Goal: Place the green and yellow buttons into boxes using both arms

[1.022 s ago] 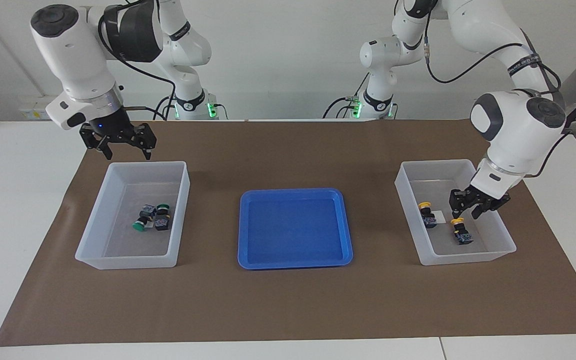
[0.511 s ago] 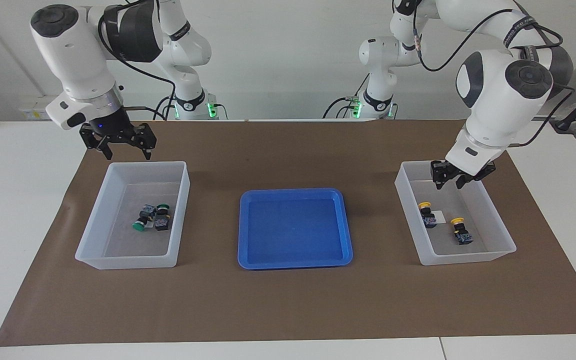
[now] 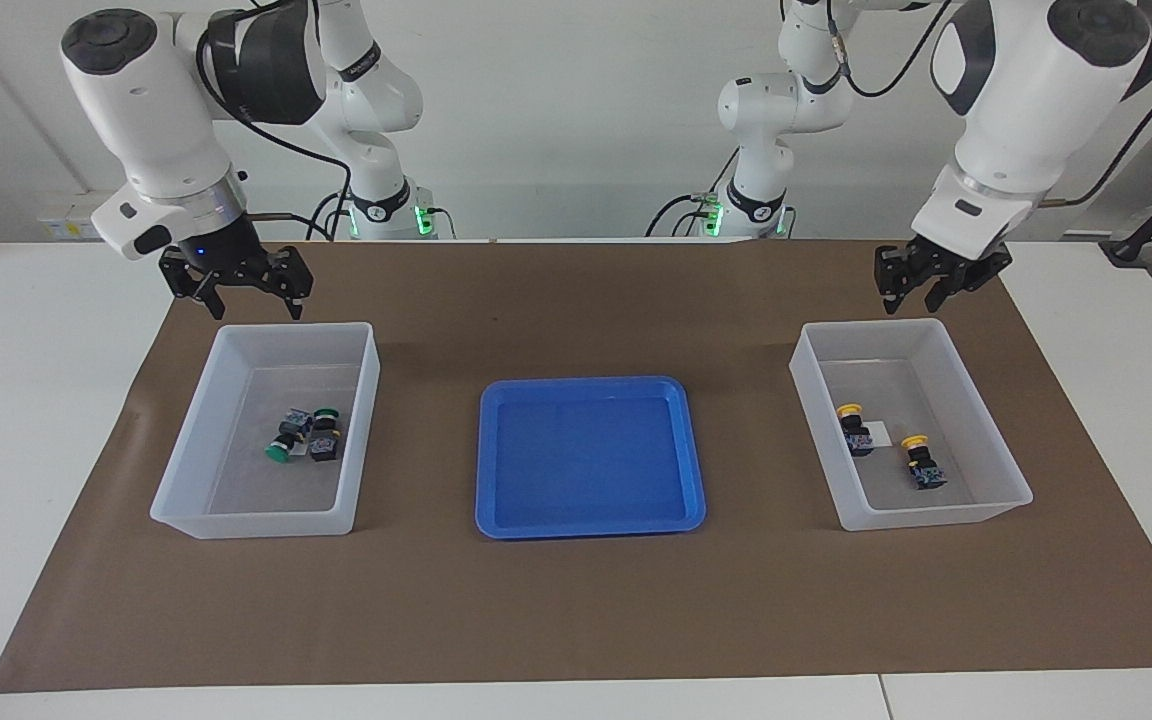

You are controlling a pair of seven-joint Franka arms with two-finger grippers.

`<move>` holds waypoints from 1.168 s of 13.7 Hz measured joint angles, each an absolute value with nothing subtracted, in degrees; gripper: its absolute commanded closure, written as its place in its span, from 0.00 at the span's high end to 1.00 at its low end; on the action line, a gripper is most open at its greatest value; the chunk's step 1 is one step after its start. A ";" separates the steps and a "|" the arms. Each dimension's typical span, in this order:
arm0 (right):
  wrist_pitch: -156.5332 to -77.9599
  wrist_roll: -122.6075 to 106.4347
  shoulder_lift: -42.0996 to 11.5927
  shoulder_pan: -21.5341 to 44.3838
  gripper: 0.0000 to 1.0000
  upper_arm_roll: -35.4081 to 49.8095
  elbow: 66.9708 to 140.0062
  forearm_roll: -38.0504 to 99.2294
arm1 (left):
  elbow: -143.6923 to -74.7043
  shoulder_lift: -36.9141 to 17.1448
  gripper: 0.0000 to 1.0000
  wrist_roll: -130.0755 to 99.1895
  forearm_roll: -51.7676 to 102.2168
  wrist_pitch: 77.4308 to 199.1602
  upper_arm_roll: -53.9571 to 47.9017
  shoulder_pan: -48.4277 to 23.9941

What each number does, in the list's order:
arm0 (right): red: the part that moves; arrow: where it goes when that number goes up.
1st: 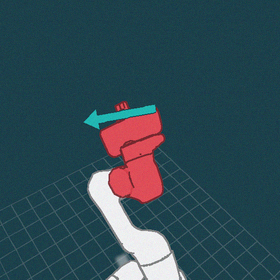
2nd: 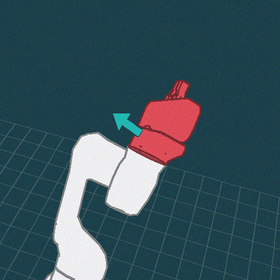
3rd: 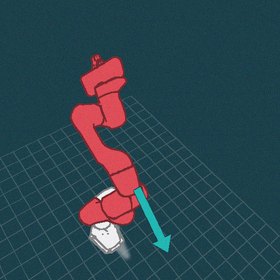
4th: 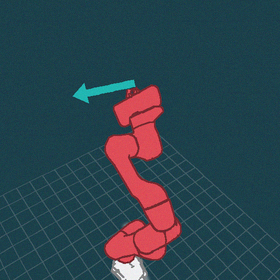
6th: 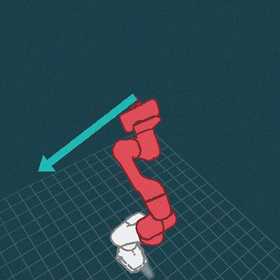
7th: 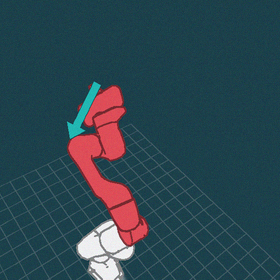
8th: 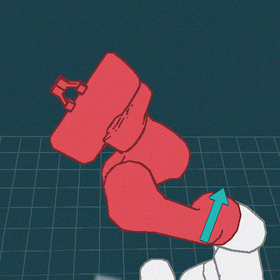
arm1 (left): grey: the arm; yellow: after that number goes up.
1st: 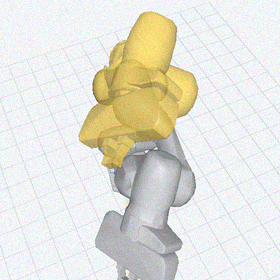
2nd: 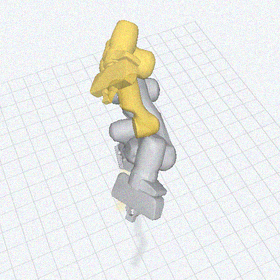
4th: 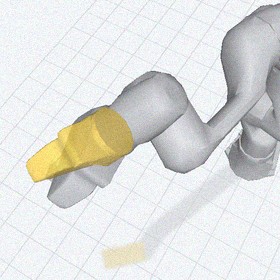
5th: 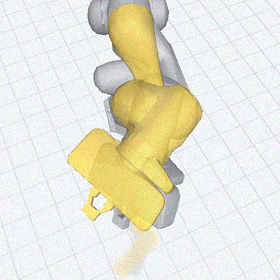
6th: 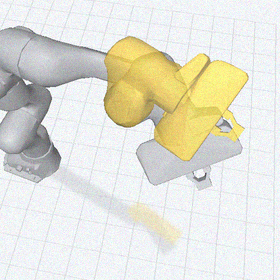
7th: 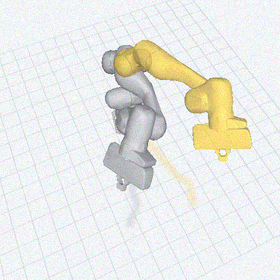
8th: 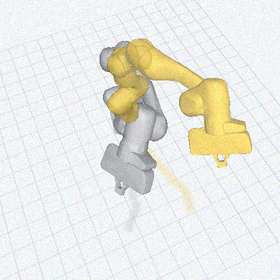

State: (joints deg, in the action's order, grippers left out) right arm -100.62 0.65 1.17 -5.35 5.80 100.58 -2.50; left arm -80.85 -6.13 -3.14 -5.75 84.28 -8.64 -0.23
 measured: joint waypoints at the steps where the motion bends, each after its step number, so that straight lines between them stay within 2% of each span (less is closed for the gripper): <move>1: -100.62 0.65 1.17 -5.35 1.00 5.80 100.58 -2.50 | -82.67 -4.58 0.60 -3.14 -5.74 84.26 -8.59 -0.23; 4: -100.62 0.65 1.17 -5.35 1.00 5.80 100.58 -2.50 | -89.48 -1.89 0.64 -3.13 -5.70 87.40 -8.52 -0.22; 6: -100.62 0.65 1.17 -5.35 1.00 5.80 100.58 -2.50 | -92.92 -0.91 0.71 -3.13 -5.68 89.20 -8.50 -0.21; 8: -100.62 0.65 1.17 -5.35 1.00 5.80 100.58 -2.50 | -94.86 -0.02 1.00 -3.14 -5.56 90.29 -8.50 -0.21; 16: -100.62 0.65 1.17 -5.35 1.00 5.80 100.58 -2.50 | -95.56 0.73 1.00 -3.22 1.31 93.59 -8.26 -0.13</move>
State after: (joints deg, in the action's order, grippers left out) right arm -100.62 0.65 1.17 -5.35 5.80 100.58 -2.50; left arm -95.56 0.73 -3.22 1.31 93.59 -8.26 -0.13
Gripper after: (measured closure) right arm 0.000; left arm 0.000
